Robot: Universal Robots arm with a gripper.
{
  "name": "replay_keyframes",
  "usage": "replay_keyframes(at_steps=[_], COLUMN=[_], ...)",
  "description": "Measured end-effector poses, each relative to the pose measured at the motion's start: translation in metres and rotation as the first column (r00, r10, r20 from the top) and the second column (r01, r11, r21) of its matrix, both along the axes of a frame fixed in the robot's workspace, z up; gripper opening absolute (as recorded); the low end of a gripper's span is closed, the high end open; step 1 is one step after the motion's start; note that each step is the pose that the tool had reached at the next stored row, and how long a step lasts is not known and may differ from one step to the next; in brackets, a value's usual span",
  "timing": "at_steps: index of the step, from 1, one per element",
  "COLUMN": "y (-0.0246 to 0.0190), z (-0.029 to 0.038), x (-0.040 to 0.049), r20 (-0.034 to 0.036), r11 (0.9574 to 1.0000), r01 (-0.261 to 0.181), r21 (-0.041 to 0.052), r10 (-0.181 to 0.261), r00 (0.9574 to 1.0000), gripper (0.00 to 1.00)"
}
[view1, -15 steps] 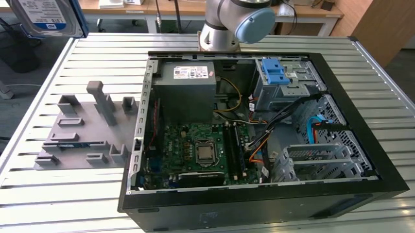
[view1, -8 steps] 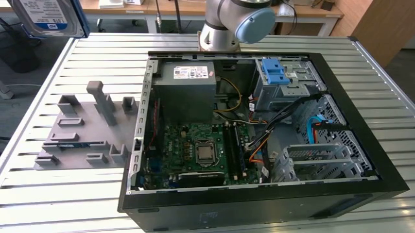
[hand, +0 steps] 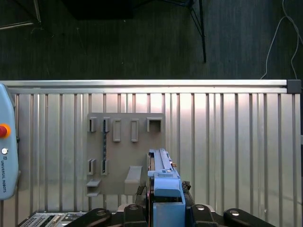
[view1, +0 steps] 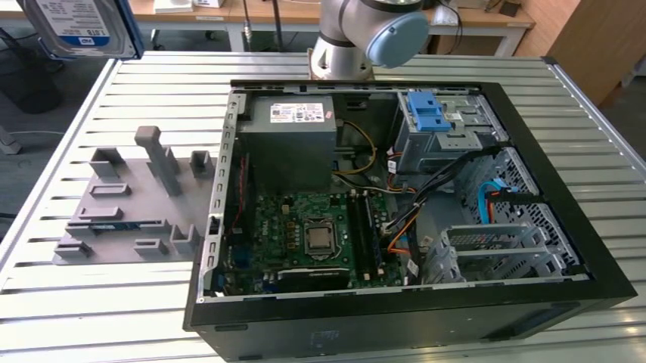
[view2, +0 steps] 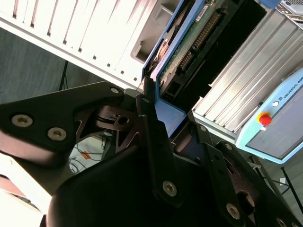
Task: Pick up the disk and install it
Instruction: 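Pick up the disk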
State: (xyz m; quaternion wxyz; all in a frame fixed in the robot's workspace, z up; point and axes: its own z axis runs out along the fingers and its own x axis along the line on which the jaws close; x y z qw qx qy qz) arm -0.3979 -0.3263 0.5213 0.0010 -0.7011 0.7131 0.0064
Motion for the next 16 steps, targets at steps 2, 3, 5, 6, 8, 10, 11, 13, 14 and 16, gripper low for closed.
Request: replay_keyframes(at_steps=[2, 3, 5, 6, 8, 10, 11, 13, 14, 16], y=[0.0000, 0.0000, 0.0000, 0.0000, -0.0001, -0.0001, -0.0001, -0.0001, -0.0002, -0.0009], z=[0.0000, 0.0000, 0.0000, 0.0000, 0.0000, 0.0000, -0.0001, 0.0000, 0.0000, 0.0000], x=[0.0018, 0.0028, 0.0051, 0.0061, 0.0085, 0.0106, 0.0120, 0.0145, 0.0155, 0.0172], r20=[0.0000, 0.0001, 0.0000, 0.0001, 0.0000, 0.0000, 0.0001, 0.0000, 0.0000, 0.0000], r11=[1.0000, 1.0000, 1.0000, 1.0000, 1.0000, 1.0000, 1.0000, 1.0000, 1.0000, 1.0000], r01=[0.000, 0.000, 0.000, 0.000, 0.000, 0.000, 0.000, 0.000, 0.000, 0.000], r21=[0.0000, 0.0000, 0.0000, 0.0000, 0.0000, 0.0000, 0.0001, 0.0000, 0.0000, 0.0000], r10=[0.000, 0.000, 0.000, 0.000, 0.000, 0.000, 0.000, 0.000, 0.000, 0.000], r00=[1.0000, 1.0000, 1.0000, 1.0000, 1.0000, 1.0000, 1.0000, 1.0000, 1.0000, 1.0000], gripper=[0.36, 0.36, 0.36, 0.36, 0.36, 0.36, 0.36, 0.36, 0.36, 0.36])
